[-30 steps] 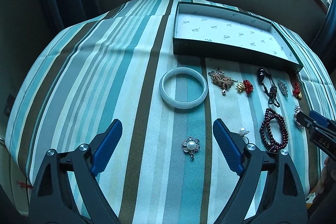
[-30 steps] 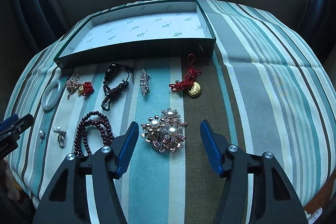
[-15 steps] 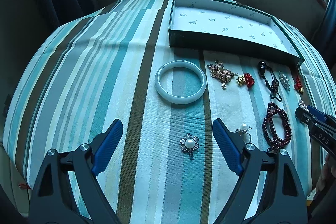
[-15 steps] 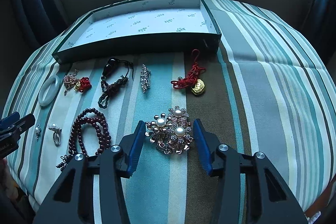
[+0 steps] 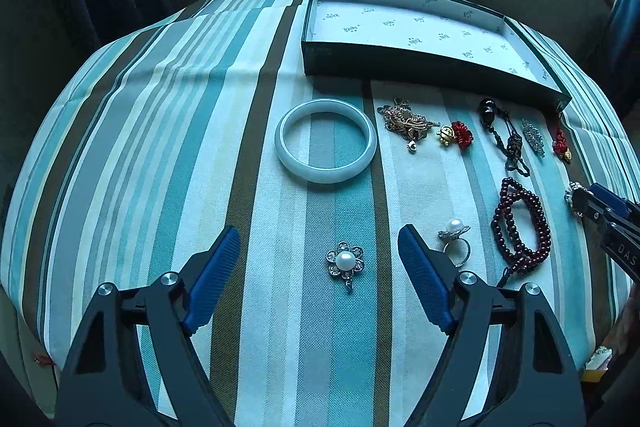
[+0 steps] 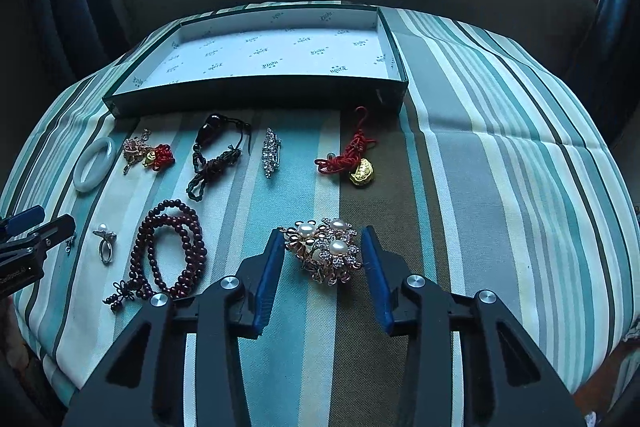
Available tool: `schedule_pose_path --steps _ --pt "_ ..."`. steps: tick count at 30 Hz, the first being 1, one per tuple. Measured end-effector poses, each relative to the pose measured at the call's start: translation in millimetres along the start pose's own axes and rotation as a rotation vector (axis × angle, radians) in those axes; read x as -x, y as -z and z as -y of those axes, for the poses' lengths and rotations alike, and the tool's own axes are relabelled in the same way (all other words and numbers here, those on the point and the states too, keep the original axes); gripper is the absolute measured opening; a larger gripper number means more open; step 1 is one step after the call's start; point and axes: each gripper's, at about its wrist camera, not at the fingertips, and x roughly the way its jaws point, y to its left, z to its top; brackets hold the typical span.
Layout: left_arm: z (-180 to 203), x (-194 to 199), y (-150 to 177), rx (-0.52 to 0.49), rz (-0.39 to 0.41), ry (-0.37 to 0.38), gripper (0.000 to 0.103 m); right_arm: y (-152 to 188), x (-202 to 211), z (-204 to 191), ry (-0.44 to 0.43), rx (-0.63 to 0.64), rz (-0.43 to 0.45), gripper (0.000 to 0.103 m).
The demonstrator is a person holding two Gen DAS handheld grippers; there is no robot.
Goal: Organize jewelry
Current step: 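Close the left tool on the small pearl flower pendant while the right tool holds the brooch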
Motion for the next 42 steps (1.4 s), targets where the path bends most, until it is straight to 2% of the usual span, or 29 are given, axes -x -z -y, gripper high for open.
schedule_pose_path --steps 9,13,19,21,23,27,28,42 --pt "1.2 -1.5 1.4 -0.007 -0.008 -0.009 0.081 4.0 -3.2 3.3 -0.043 -0.031 -0.031 0.042" --pt "1.1 -3.0 1.7 -0.008 -0.013 -0.008 0.081 4.2 -5.0 2.7 -0.043 -0.035 -0.033 0.054" --pt "0.5 -3.4 1.8 -0.006 -0.014 -0.007 0.081 4.4 -12.3 -3.7 -0.031 -0.019 -0.04 0.055" --pt "0.5 -3.8 1.8 -0.007 -0.015 -0.006 0.081 3.4 -12.6 -2.0 -0.035 -0.032 -0.036 0.054" --pt "0.2 -4.4 2.0 -0.006 -0.017 -0.005 0.081 2.0 -12.1 2.1 -0.052 -0.052 -0.031 0.047" --pt "0.6 -5.1 2.2 -0.005 -0.018 -0.005 0.081 1.8 -11.4 5.6 -0.068 -0.072 -0.03 0.045" --pt "1.0 -5.4 2.1 -0.006 -0.019 -0.005 0.081 2.1 -10.9 5.6 -0.072 -0.071 -0.028 0.039" --pt "0.7 -7.0 3.1 -0.009 -0.023 -0.003 0.081 1.3 -4.9 8.8 -0.067 -0.072 -0.008 0.039"
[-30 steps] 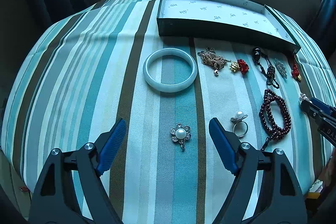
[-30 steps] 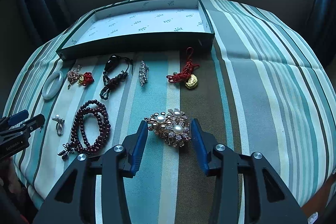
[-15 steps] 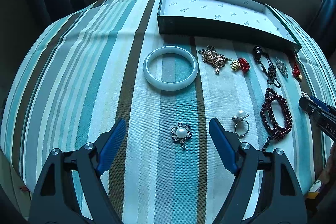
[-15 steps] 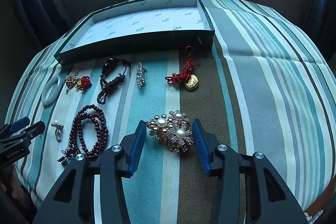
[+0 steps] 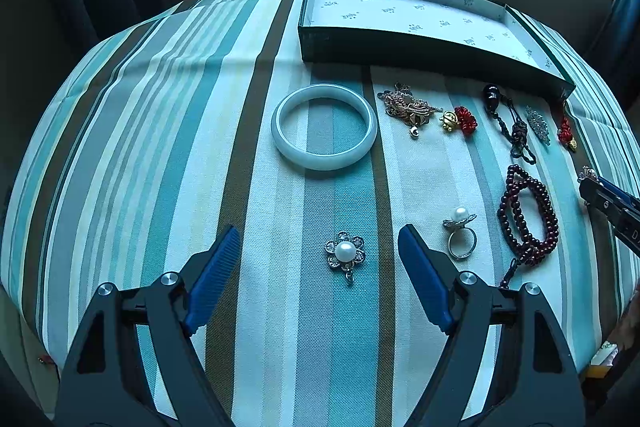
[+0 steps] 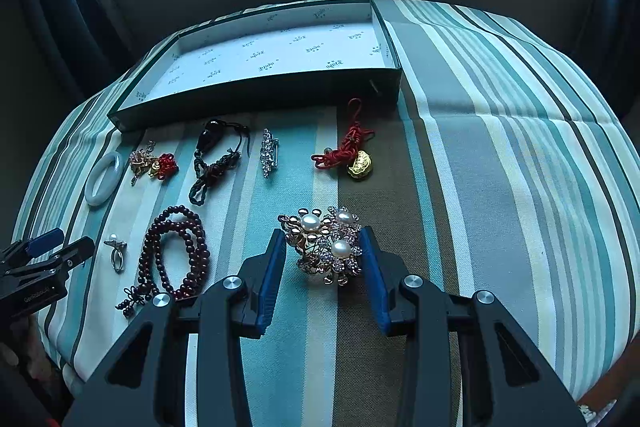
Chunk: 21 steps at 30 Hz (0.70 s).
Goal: Organize jewelry
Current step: 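Close the left tool on the small pearl flower pendant while the right tool holds the brooch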
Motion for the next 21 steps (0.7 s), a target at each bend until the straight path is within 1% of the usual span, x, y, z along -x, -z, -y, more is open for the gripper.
schedule_pose_path --steps 5,7,11,13,17,21 --pt "1.4 0.1 0.8 -0.006 -0.002 0.005 0.081 0.4 0.1 -0.3 -0.002 0.008 0.001 0.039" --pt "1.6 -0.1 0.6 -0.006 -0.006 0.008 0.073 0.3 -0.2 -0.4 -0.004 0.008 0.0 0.039" --pt "0.2 -1.6 1.4 -0.005 -0.015 0.008 0.066 0.7 -0.2 -0.2 -0.009 0.008 -0.001 0.039" --pt "0.7 -2.4 2.0 -0.011 -0.021 0.008 0.059 0.8 -0.6 -0.2 -0.011 0.008 -0.002 0.039" --pt "2.3 -2.3 2.3 -0.021 -0.024 0.023 0.051 0.7 -1.9 0.9 -0.013 0.005 -0.007 0.039" --pt "3.9 -0.6 2.6 -0.028 -0.024 0.033 0.038 0.2 -1.6 1.7 -0.013 0.003 -0.005 0.039"
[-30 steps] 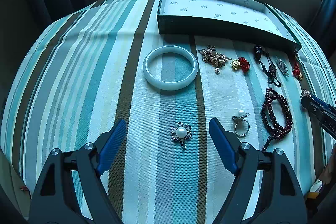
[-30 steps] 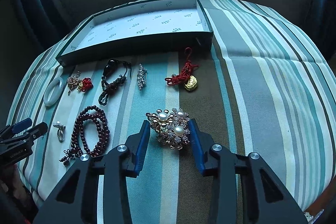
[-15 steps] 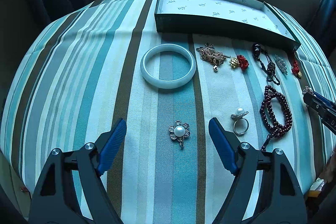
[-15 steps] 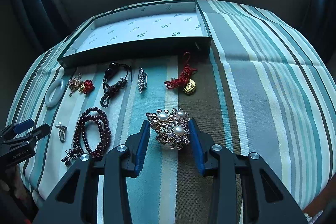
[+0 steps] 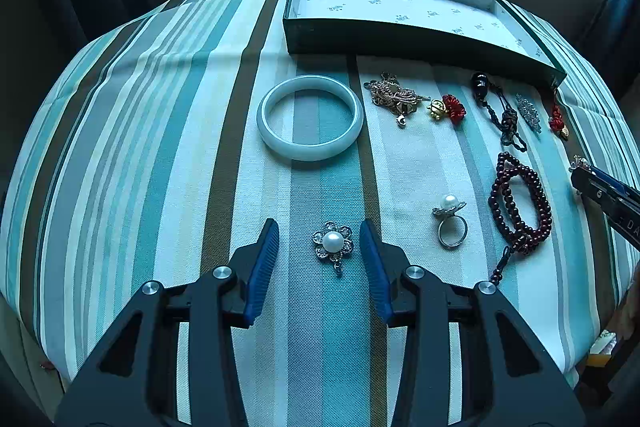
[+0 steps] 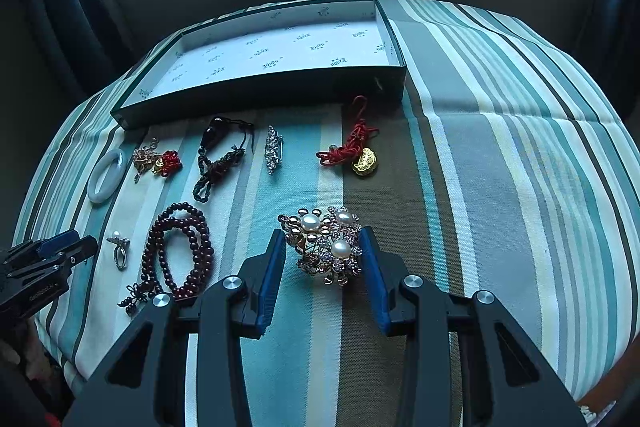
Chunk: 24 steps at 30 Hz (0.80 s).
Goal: Organize jewelry
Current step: 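Close the left tool on the small pearl flower pendant while the right tool holds the brooch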
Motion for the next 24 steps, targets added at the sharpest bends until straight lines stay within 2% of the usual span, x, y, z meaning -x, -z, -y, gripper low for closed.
schedule_pose_path --steps 3,7,24 --pt "1.1 1.1 0.2 -0.004 -0.001 0.012 0.027 0.0 0.0 -0.3 -0.001 0.002 -0.002 0.039" --pt "0.8 1.0 -0.3 -0.005 -0.001 0.017 0.02 0.5 -0.4 -1.5 -0.001 0.005 -0.005 0.039" --pt "-0.1 0.7 -0.3 -0.002 0.002 0.025 0.02 0.9 -1.8 -2.8 0.0 0.008 -0.011 0.039"
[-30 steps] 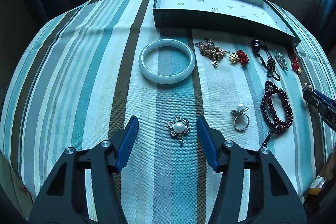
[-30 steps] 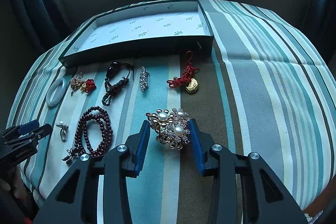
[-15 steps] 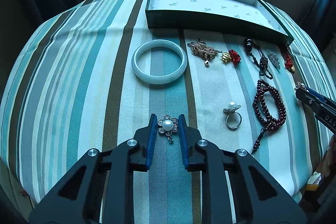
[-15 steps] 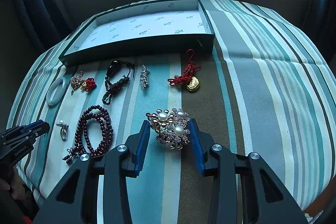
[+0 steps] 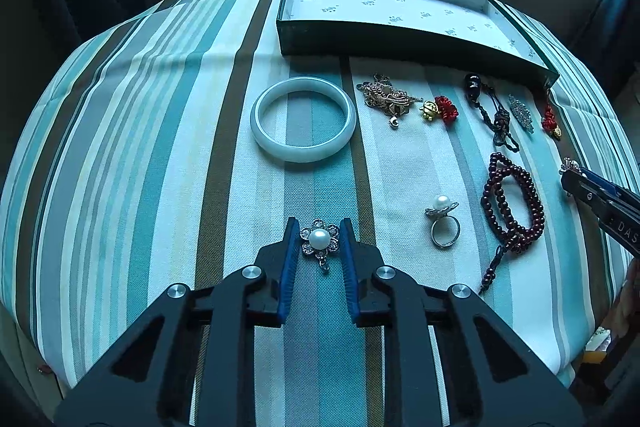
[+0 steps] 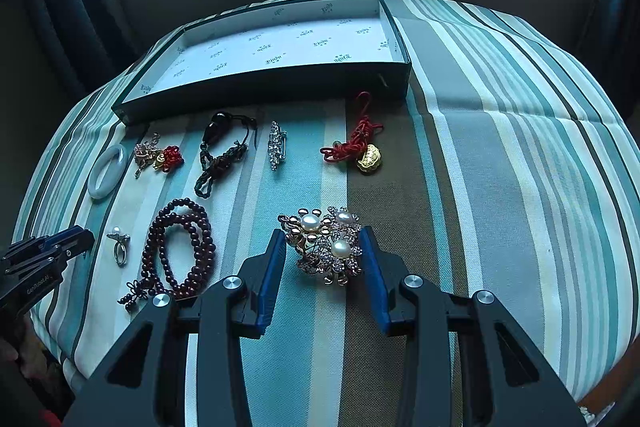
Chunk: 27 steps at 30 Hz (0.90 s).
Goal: Organize jewelry
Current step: 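Close the left tool on the small pearl flower pendant while the right tool holds the brooch, then carry both pieces into the white box and open both tools to release them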
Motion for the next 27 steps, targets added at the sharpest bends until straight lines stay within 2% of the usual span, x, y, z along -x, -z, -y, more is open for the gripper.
schedule_pose_path --steps 16,27 --pt "-0.1 0.5 -0.3 0.001 0.002 -0.002 0.02 0.3 0.4 -0.4 0.001 0.003 0.0 0.039" --pt "1.7 11.2 -22.6 -0.007 0.05 -0.005 0.02 -11.2 9.5 -2.8 -0.006 0.008 0.024 0.039"
